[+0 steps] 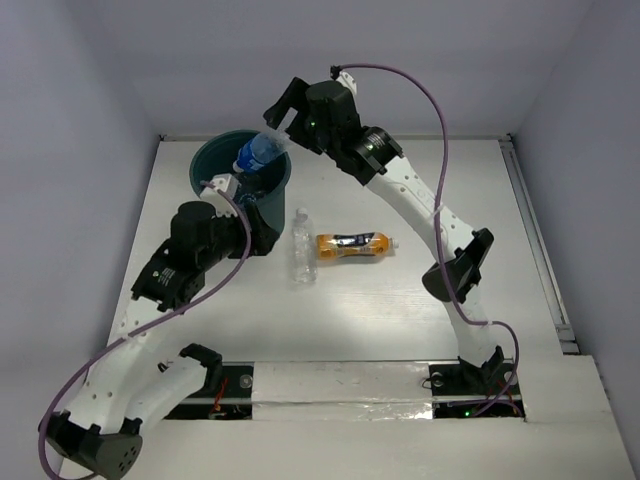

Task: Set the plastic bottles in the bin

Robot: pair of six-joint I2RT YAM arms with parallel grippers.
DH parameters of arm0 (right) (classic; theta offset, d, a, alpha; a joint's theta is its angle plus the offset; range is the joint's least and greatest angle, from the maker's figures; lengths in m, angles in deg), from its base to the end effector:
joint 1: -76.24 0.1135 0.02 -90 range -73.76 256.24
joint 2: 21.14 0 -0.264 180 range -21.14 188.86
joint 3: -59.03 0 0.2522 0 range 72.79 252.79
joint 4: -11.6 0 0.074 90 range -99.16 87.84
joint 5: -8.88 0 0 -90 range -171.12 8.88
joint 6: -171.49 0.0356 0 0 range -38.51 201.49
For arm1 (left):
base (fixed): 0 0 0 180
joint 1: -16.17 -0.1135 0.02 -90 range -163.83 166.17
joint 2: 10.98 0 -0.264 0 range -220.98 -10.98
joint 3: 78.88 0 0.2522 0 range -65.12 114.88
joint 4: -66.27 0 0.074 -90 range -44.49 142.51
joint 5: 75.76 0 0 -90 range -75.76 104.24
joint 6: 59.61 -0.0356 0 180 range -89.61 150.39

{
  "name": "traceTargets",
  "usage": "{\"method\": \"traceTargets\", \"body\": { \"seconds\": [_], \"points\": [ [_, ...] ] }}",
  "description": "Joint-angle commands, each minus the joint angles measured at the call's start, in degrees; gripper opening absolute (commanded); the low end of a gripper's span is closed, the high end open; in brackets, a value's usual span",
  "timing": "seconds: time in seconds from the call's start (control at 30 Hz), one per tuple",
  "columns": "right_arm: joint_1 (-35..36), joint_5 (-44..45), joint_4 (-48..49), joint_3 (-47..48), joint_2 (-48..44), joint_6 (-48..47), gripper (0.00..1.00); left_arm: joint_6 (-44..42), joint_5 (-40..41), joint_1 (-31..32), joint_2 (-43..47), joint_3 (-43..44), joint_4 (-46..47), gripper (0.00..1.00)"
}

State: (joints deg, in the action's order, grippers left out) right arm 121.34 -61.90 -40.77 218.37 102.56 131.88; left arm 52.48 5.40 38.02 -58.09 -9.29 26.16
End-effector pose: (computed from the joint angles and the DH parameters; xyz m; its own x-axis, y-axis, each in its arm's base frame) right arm 0.3432 0.3278 0.4491 -0.4734 0.5555 -0.6836 -0.1280 0.7244 0.6774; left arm 0.1626 -0.0711 0.3703 -0.4499 -0.2200 -0.8656 0.3610 0.8417 -0.4015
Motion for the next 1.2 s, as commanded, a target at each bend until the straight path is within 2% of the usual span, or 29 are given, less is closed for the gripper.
{"method": "traceTargets", "body": {
  "seconds": [0.0, 0.03, 0.13, 0.33, 0.4, 0.43, 0.47, 0.5, 0.53, 0.57, 0.6, 0.63, 0.67, 0.73, 0.77, 0.83, 0.87, 0.97, 1.0, 1.17],
  "points": [
    [0.5, -4.0, 10.2, 0.7, -2.9, 3.8, 0.94, -0.8, -1.3, 3.1, -1.1, -2.8, 1.1, 0.68],
    [0.5, -4.7, 11.0, 0.2, -3.0, 5.3, 0.95, -0.6, -0.4, 4.1, -1.9, -4.0, 1.2, 0.75],
    [0.5, -6.4, 12.9, 0.1, -2.9, 6.7, 0.97, 0.7, 2.4, 6.3, -2.9, -6.5, 2.7, 0.82],
    [0.5, -5.7, 16.1, -6.6, -8.9, 4.3, 0.96, 3.0, 4.0, 7.4, -7.5, -8.4, 4.5, 0.84],
    [0.5, -3.2, 14.9, -9.9, -13.6, 2.1, 0.68, 3.8, 3.7, 7.4, -9.1, -8.5, 5.3, 0.85],
    [0.5, -2.1, 14.4, -15.5, -15.7, 0.1, 0.51, 4.2, 3.7, 8.0, -10.8, -8.6, 5.9, 0.85],
    [-0.1, -0.9, 14.1, -19.4, -18.0, -0.7, 0.23, 4.5, 3.4, 8.0, -11.6, -8.8, 6.7, 0.86],
    [-0.6, 1.3, 14.3, -23.9, -23.4, -1.3, 0.14, 5.0, 3.2, 8.0, -12.6, -8.8, 7.6, 0.86],
    [-0.6, 2.0, 15.0, -29.0, -26.2, -1.6, 0.1, 5.5, 3.5, 8.6, -14.2, -8.9, 8.1, 0.87],
    [-1.7, 2.3, 15.8, -39.9, -29.1, -1.3, 0.08, 6.6, 3.8, 8.7, -14.9, -8.9, 8.9, 0.87],
    [-3.7, 1.1, 17.7, -45.5, -31.7, -0.6, 0.08, 7.1, 4.4, 9.2, -15.6, -9.0, 10.3, 0.88],
    [-4.8, -0.1, 18.8, -50.9, -36.7, 0.5, 0.09, 7.7, 4.7, 9.2, -17.1, -9.0, 11.0, 0.89],
    [-6.2, -1.1, 19.8, -60.9, -39.0, 2.6, 0.11, 8.2, 4.9, 9.7, -17.7, -9.1, 11.9, 0.9],
    [-9.3, -3.2, 22.8, -69.7, -44.6, 4.4, 0.18, 9.7, 6.7, 10.6, -20.5, -8.8, 14.0, 0.91],
    [-10.4, -3.9, 23.7, -76.3, -45.8, 4.9, 0.34, 10.2, 8.0, 11.4, -21.4, -8.7, 14.7, 0.91],
    [-13.1, -6.1, 23.8, -81.2, -47.6, 5.3, 0.57, 11.0, 8.3, 12.0, -25.2, -8.1, 15.9, 0.91],
    [-13.8, -6.6, 23.1, -82.8, -47.8, 5.7, 0.75, 11.5, 10.5, 12.5, -26.4, -7.8, 16.2, 0.91],
    [-15.0, -8.1, 20.4, -86.5, -47.2, 6.4, 0.94, 13.2, 14.9, 14.0, -30.3, -6.6, 15.9, 0.91],
    [-15.5, -9.6, 20.2, -87.2, -46.3, 6.5, 0.96, 13.9, 17.9, 14.0, -31.0, -6.5, 15.8, 0.91],
    [-15.5, -10.6, 19.5, -88.8, -41.2, 9.2, 0.97, 16.9, 21.1, 14.5, -34.7, -7.7, 18.1, 0.9]
  ]
}}
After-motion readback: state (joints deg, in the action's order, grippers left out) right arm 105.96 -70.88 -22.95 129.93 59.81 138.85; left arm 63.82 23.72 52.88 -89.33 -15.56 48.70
